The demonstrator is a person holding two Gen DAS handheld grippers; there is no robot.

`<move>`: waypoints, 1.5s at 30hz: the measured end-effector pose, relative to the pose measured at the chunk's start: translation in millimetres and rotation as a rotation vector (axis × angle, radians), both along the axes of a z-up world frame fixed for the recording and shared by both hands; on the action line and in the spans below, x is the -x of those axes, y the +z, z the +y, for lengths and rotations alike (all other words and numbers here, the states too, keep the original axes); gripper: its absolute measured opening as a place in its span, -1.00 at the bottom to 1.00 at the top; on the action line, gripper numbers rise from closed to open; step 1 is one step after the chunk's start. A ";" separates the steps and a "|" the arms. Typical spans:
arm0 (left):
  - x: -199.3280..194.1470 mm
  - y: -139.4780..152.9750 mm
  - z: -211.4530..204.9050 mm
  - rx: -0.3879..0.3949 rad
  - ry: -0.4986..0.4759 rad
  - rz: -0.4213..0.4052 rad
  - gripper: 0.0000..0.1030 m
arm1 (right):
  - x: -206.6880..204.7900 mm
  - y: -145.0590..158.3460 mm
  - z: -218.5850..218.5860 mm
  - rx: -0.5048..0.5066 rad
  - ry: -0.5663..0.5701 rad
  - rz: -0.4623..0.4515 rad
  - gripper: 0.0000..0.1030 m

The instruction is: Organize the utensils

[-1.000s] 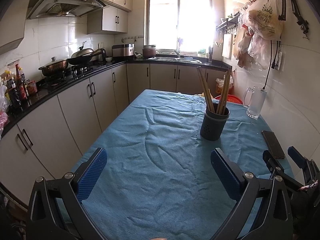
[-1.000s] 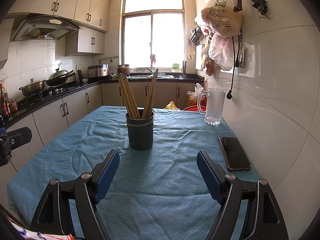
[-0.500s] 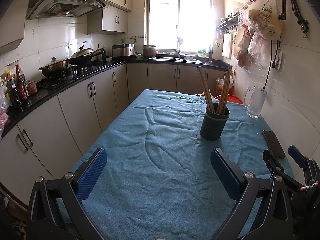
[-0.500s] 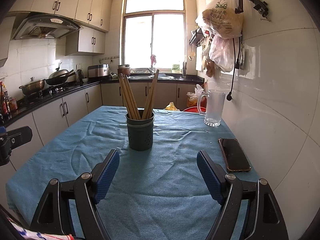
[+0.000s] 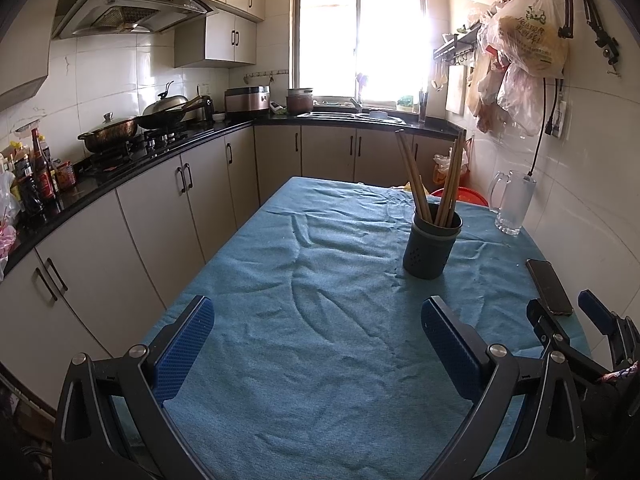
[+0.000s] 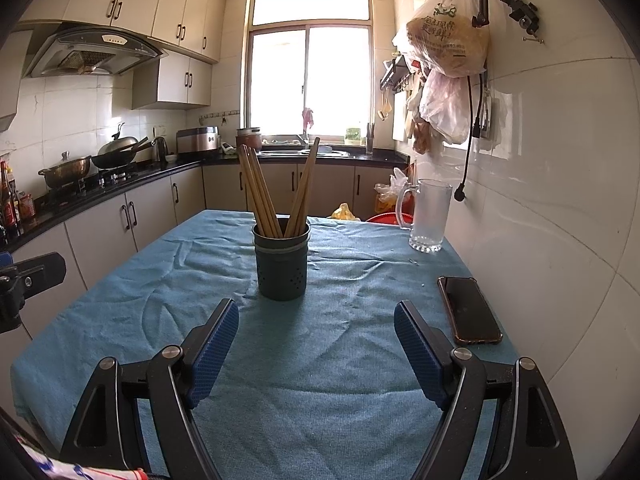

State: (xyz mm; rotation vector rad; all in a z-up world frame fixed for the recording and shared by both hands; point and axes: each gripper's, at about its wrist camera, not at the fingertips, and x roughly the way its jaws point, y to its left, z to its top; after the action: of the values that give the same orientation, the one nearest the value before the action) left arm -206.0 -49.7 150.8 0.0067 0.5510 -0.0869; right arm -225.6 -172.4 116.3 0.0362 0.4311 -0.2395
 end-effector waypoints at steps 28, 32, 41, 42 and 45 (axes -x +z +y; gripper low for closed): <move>1.6 -6.7 2.9 -0.001 0.004 0.008 0.99 | 0.1 -2.6 0.8 0.001 0.005 0.002 0.64; 2.0 -7.3 2.8 -0.001 0.004 0.008 0.99 | 0.1 -2.9 1.1 0.001 0.005 0.001 0.64; 3.2 -8.8 1.5 -0.004 0.005 0.014 0.99 | -0.7 -7.8 2.8 0.003 0.011 0.007 0.65; 4.3 -9.4 1.7 -0.006 0.005 0.013 0.99 | -1.0 -8.0 2.5 0.002 0.012 0.007 0.65; 4.3 -9.4 1.5 -0.009 0.005 0.012 0.99 | -1.2 -8.1 2.5 0.002 0.011 0.007 0.65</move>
State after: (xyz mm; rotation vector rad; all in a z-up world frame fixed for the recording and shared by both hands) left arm -210.4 -48.2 141.4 0.0135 0.5638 -0.0799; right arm -224.4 -169.9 108.2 0.0307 0.4377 -0.2293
